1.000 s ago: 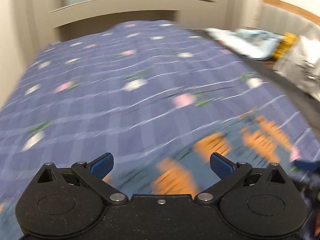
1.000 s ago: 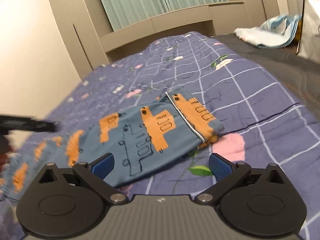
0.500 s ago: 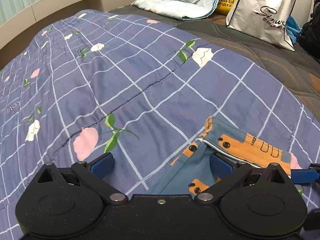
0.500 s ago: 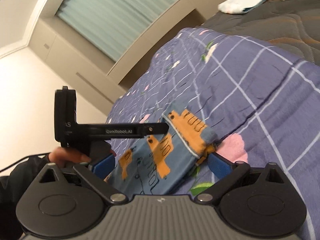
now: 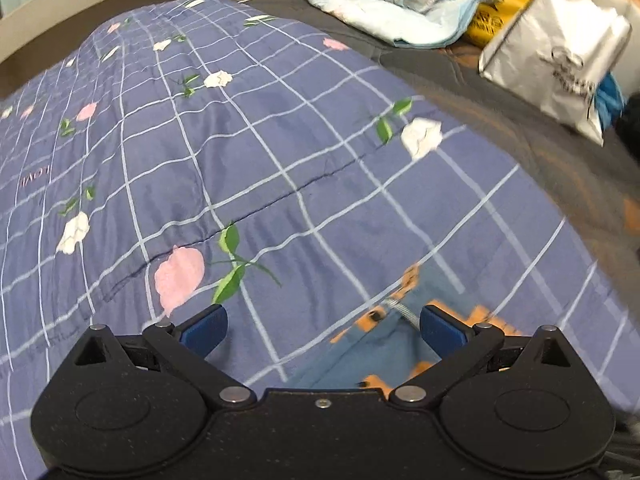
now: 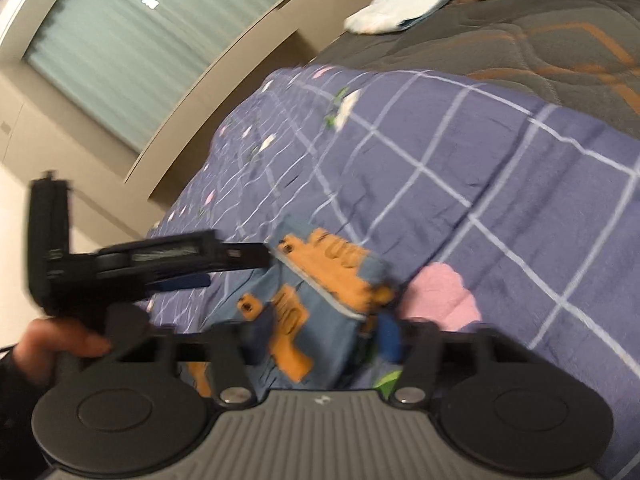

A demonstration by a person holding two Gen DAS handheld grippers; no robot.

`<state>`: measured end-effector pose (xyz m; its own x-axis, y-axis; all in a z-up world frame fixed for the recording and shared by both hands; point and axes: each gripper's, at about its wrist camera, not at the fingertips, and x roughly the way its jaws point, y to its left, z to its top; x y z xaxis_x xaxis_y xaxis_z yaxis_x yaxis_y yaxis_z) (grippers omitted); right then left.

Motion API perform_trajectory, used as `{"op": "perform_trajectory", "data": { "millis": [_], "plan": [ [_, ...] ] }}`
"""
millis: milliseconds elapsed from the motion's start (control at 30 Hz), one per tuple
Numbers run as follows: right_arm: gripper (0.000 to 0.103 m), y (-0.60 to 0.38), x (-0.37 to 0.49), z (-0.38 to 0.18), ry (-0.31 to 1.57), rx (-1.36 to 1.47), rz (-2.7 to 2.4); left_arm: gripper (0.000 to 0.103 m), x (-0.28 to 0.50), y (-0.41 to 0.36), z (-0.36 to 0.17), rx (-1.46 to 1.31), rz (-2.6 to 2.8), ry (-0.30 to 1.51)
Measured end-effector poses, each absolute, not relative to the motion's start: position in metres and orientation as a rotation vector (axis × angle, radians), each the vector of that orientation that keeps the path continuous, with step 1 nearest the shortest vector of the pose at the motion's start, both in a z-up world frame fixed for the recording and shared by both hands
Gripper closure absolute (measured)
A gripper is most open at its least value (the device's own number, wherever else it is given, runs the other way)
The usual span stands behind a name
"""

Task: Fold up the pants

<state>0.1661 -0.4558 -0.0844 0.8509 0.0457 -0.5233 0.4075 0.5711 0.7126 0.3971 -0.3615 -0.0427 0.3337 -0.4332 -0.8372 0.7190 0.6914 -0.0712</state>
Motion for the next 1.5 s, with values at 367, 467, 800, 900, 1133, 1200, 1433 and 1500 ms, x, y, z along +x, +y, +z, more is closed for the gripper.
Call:
{"op": "perform_trajectory", "data": {
  "millis": [367,467,800,900,1133,1200,1433,1500],
  "plan": [
    [0.090,-0.382,0.171,-0.051,0.462,0.309,-0.304,0.001,0.391,-0.380,-0.023,0.116,-0.811,1.205],
    [0.090,-0.341,0.175,-0.048,0.461,0.022,-0.292,0.002,0.387,-0.389,-0.020,0.152,-0.817,1.223],
    [0.090,-0.282,0.176,-0.061,0.474,-0.322,-0.259,0.019,0.369,-0.402,-0.032,0.438,-0.722,1.190],
    [0.090,-0.284,0.178,-0.062,0.480,-0.318,-0.262,0.027,0.369,-0.396,-0.031,0.421,-0.696,1.168],
    [0.090,-0.284,0.185,-0.061,0.486,-0.342,-0.265,0.074,0.364,-0.391,-0.029,0.327,-0.725,1.154],
    [0.090,-0.283,0.184,-0.060,0.484,-0.351,-0.268,0.081,0.362,-0.388,-0.026,0.296,-0.713,1.149],
    [0.090,-0.271,0.174,-0.042,0.436,-0.378,-0.269,0.091,0.354,-0.341,0.008,0.099,-0.668,1.097],
    [0.090,-0.263,0.168,-0.034,0.414,-0.385,-0.255,0.091,0.349,-0.322,0.019,0.064,-0.652,1.077]
  ]
}}
